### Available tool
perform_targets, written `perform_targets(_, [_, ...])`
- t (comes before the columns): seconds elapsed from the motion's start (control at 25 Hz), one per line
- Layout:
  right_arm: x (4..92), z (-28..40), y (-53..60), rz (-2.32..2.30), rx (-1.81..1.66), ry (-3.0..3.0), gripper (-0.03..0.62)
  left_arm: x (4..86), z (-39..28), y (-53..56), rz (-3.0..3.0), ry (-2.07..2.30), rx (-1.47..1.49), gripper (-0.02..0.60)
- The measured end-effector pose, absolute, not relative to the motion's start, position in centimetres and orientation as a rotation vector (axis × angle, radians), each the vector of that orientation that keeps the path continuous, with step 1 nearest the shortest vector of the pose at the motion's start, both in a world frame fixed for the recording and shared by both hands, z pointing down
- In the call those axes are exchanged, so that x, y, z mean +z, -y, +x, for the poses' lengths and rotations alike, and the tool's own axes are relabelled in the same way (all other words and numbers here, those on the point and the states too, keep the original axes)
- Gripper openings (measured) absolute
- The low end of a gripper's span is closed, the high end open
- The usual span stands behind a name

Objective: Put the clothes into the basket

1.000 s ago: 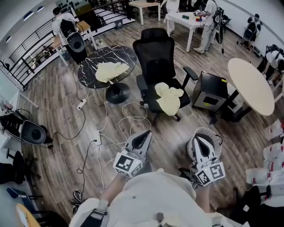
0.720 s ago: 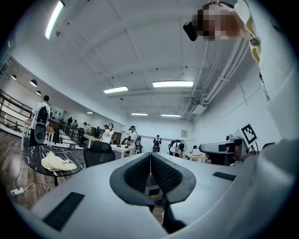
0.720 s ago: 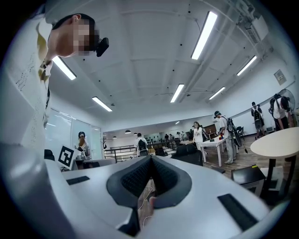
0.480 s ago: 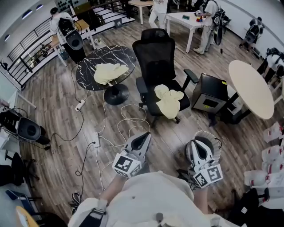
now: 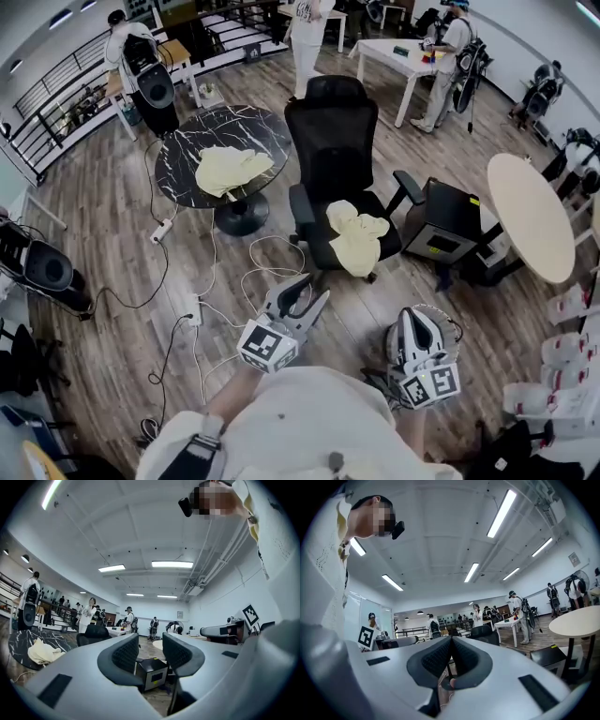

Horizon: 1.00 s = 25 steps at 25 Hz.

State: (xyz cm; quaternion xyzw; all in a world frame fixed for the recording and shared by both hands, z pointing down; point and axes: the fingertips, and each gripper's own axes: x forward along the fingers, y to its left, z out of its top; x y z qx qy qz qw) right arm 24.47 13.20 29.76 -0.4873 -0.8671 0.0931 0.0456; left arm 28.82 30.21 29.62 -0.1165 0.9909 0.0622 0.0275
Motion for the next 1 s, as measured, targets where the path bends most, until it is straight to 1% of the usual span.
perform_targets(0.24, [30.2,20.7,-18.5,-1.448,0.285,2.664,0.008,30.2,24.6,-35.1,-0.421,-3.06,0.163,0.169])
perform_targets(0.56, [31.1,17.7,-24.1,-1.382,0.264,2.697,0.008,32.9,22.8,-41.8,-0.459,-3.097,0.209,0.169])
perform_targets(0.84, [32.8,16.5,-26.8,-1.352,0.224,2.662,0.008,35.0,21.6,-44.2,-0.503,-3.145,0.232,0.169])
perform_targets(1.0, [33.6,14.6,-27.5,-1.344,0.209,2.652,0.008,35.5,19.4,-44.6,-0.521,-3.145,0.22,0.167])
